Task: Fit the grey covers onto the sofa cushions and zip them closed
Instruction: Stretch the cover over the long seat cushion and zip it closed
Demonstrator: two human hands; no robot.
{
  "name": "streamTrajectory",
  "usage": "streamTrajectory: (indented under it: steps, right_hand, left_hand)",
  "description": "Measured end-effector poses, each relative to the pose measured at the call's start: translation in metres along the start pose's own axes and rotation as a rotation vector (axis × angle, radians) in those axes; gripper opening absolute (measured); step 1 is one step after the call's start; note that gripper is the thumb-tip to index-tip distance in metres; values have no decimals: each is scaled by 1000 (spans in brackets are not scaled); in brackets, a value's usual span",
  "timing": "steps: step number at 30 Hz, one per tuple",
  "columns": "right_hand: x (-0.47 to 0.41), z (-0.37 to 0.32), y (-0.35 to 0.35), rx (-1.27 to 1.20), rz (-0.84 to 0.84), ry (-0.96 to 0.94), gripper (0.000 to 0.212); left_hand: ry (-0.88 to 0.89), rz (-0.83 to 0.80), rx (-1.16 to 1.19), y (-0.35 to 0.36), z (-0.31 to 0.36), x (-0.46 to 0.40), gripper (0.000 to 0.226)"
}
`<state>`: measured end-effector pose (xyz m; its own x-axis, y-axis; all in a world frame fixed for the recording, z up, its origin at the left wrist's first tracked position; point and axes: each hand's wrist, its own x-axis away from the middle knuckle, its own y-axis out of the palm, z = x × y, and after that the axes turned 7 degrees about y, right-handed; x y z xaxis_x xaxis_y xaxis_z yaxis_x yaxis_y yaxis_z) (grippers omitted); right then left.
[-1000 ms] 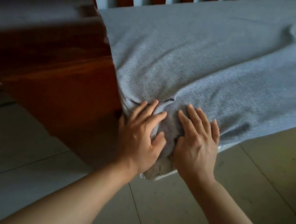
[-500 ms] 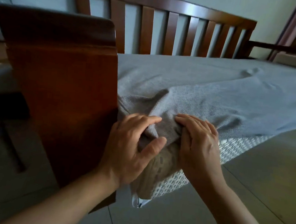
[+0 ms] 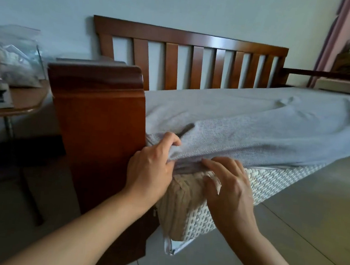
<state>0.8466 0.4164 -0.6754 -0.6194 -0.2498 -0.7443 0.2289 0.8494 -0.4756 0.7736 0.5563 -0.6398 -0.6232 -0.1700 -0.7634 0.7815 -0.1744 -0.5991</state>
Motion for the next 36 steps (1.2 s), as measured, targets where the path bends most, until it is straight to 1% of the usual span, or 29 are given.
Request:
streamTrajectory:
  steps: [1,3,6,9,11,13,14,16,17,18,20,21,24,26,28,30,32,34,36]
  right_hand:
    - [-2,-2,2,-7,-19,0,32]
    - [-7,-3,5,-6,-48,19,29]
    - [-18,-1,9,24,-67,78,30]
    - [-32,2,12,39,-110,59,21]
    - [-41,1,13,37,-146,31,16]
    - [-47,1,14,4,-174,6,12]
    - [-49,2,14,-22,-184,-2,12]
    - [-52,4,12,-68,-207,7,16]
    - [-53,4,11,-73,-223,19,18]
    - [-54,4,11,-71,-243,33,19]
    - [-57,3,13,-69,-287,68,14]
    - [-58,3,16,-65,-283,72,12]
    - [-53,3,21,-52,-177,50,6]
    - [-46,2,20,-30,-62,16,5]
    - [-39,2,15,6,-8,-61,6]
    - [-32,1,12,12,-63,-141,5]
    - [-31,1,9,15,-142,-178,7]
    - [-36,3,7,77,-197,-236,15]
    - [-40,4,6,165,-214,-320,17]
  left_hand:
    - [-30,13,-8,1,0,-4,33]
    - [-36,57,-7,6,-2,-8,33]
    - [-26,113,50,16,-7,-8,48]
    - [-13,186,116,18,-14,-4,56]
    - [99,229,40,11,-13,1,47]
    - [265,254,-128,5,-11,6,24]
    - [332,248,-199,4,-10,8,15]
    - [370,186,-249,5,-8,12,11]
    - [356,145,-233,7,-8,13,5]
    - [324,117,-208,8,-8,13,7]
    - [251,71,-168,12,-8,9,21]
    - [210,57,-150,13,-7,6,24]
    - [97,3,-106,14,-5,-3,25]
    - [96,-15,-45,15,-11,-5,19]
    - [79,-14,65,14,-19,-6,11]
    - [56,-16,126,13,-24,-8,7]
    - [61,-30,99,13,-25,-10,11]
    - [58,-31,74,12,-22,-11,16]
    - [65,-24,46,12,-20,-10,19]
